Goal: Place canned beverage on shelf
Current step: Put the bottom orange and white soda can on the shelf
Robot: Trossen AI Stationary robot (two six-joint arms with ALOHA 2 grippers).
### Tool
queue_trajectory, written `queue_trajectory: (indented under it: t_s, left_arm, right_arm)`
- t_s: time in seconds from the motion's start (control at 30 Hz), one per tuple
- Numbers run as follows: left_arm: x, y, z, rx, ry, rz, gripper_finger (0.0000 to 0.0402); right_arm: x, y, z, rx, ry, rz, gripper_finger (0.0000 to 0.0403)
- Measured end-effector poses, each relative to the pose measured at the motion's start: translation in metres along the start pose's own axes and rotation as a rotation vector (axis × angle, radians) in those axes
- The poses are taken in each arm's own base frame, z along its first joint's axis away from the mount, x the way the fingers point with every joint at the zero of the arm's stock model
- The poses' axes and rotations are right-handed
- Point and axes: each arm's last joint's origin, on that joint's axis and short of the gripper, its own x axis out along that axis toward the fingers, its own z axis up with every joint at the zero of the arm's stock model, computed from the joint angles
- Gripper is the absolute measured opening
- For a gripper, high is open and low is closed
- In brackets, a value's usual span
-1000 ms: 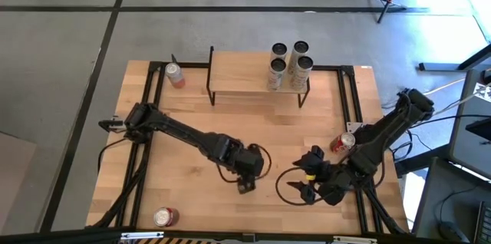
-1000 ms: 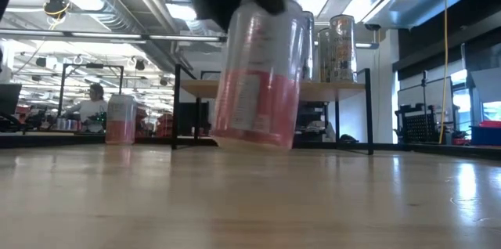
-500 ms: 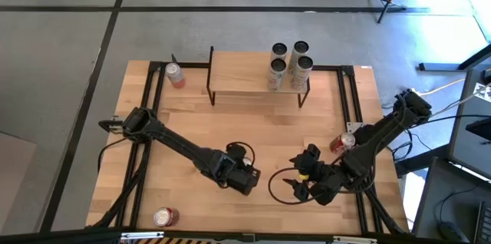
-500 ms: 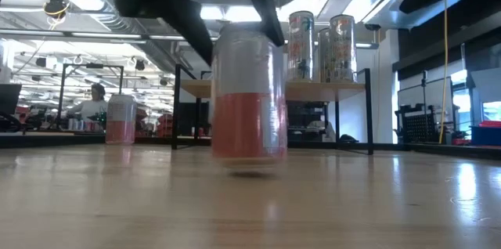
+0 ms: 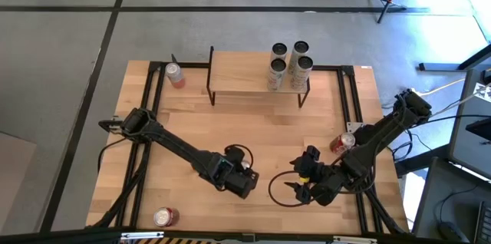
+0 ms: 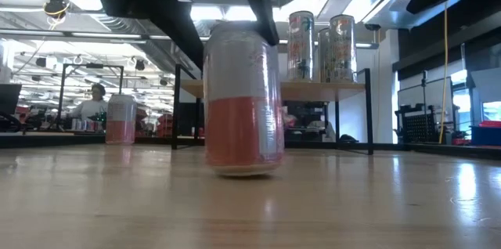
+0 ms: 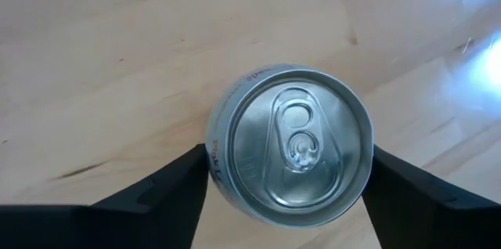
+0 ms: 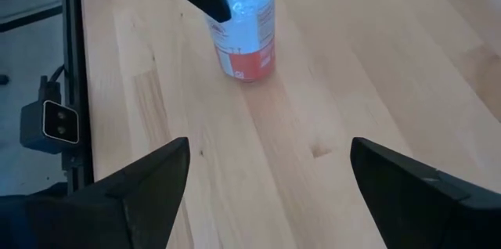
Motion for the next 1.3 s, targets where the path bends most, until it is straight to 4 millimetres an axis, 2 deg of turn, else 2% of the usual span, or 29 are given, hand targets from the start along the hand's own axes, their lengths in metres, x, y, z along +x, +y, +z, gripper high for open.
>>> queue_trajectory:
  t_s: [0.17,0.3,0.47,0.63,0.77,0.9,1.07,1.3]
  left_arm:
    - [-0.005,-0.001,0.001,0.108,0.055,-0.010,0.0321]
    - [-0.027,-0.006,0.010,0.299,0.089,-0.080,0.0327]
    - [-0.051,-0.005,0.032,0.608,0.122,-0.178,0.0326]
    - [-0.063,-0.002,0.048,1.084,0.144,-0.298,0.0326]
    - [-0.061,-0.002,0.049,1.438,0.106,-0.339,0.0326]
    - [-0.052,-0.004,0.054,1.701,0.067,-0.359,0.0326]
    - [-0.034,-0.006,0.064,1.803,0.139,-0.469,0.0326]
    - [-0.012,-0.006,0.070,1.879,0.176,-0.492,0.0326]
  right_arm:
    - [0.000,0.000,0.000,0.000,0.000,0.000,0.0339]
    - [0.000,0.000,0.000,0.001,0.000,0.001,0.0339]
    - [0.000,0.001,0.000,0.005,0.014,0.016,0.0339]
    - [0.000,0.002,0.000,0.020,0.028,0.036,0.0339]
    - [0.000,0.003,0.001,0.040,0.018,0.051,0.0339]
    - [0.000,0.004,0.001,0.076,0.018,0.052,0.0339]
    - [0.000,0.005,0.002,0.194,0.022,0.066,0.0339]
    - [-0.001,0.008,0.004,0.268,0.002,0.101,0.0339]
